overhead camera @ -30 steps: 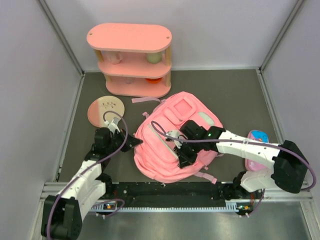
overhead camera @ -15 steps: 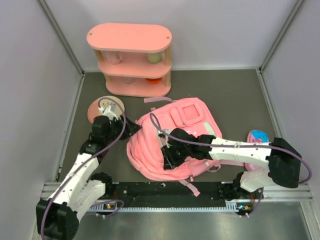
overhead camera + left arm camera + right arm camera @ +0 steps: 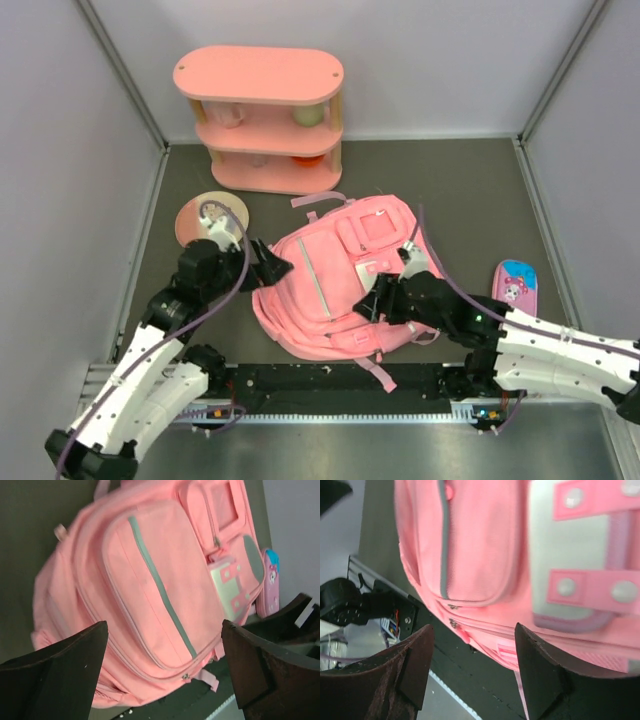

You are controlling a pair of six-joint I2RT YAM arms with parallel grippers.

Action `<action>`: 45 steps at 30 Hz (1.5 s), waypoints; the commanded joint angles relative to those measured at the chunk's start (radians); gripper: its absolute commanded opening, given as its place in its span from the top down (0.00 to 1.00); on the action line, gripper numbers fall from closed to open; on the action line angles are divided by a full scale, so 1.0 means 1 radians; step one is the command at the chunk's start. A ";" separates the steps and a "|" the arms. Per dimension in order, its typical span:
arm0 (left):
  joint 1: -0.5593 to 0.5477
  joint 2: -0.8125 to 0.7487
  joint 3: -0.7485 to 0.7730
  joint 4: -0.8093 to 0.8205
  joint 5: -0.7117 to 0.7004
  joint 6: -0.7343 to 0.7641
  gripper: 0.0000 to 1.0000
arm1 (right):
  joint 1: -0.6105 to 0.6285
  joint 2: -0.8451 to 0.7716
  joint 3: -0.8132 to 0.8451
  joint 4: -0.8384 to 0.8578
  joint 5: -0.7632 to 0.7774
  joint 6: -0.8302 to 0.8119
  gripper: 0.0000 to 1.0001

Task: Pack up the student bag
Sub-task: Unzip the student bag at the center of the board.

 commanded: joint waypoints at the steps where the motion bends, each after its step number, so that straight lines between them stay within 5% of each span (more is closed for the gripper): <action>1: -0.276 -0.032 -0.044 -0.057 -0.161 -0.153 0.02 | -0.009 -0.113 -0.016 -0.142 0.189 0.186 0.35; 8: -0.808 0.031 -0.030 -0.157 -0.545 -0.416 0.02 | -0.007 -0.098 0.079 -0.375 0.281 0.275 0.36; 14: -1.043 0.258 0.054 -0.230 -0.699 -0.638 0.01 | -0.007 -0.105 0.064 -0.432 0.358 0.410 0.36; 27: -1.099 0.528 0.149 -0.192 -0.702 -0.920 0.02 | -0.007 -0.119 0.080 -0.434 0.389 0.400 0.37; 34: -1.100 0.619 0.173 -0.241 -0.705 -1.043 0.25 | -0.007 -0.144 0.086 -0.432 0.393 0.381 0.37; 35: -1.099 0.617 0.160 -0.240 -0.716 -1.071 0.42 | -0.007 -0.147 0.086 -0.434 0.393 0.380 0.37; 39: -1.099 0.632 0.154 -0.237 -0.759 -1.115 0.62 | -0.007 -0.158 0.084 -0.432 0.390 0.372 0.37; 45: -1.097 0.691 0.191 -0.281 -0.757 -1.135 0.62 | -0.007 -0.170 0.080 -0.429 0.378 0.373 0.37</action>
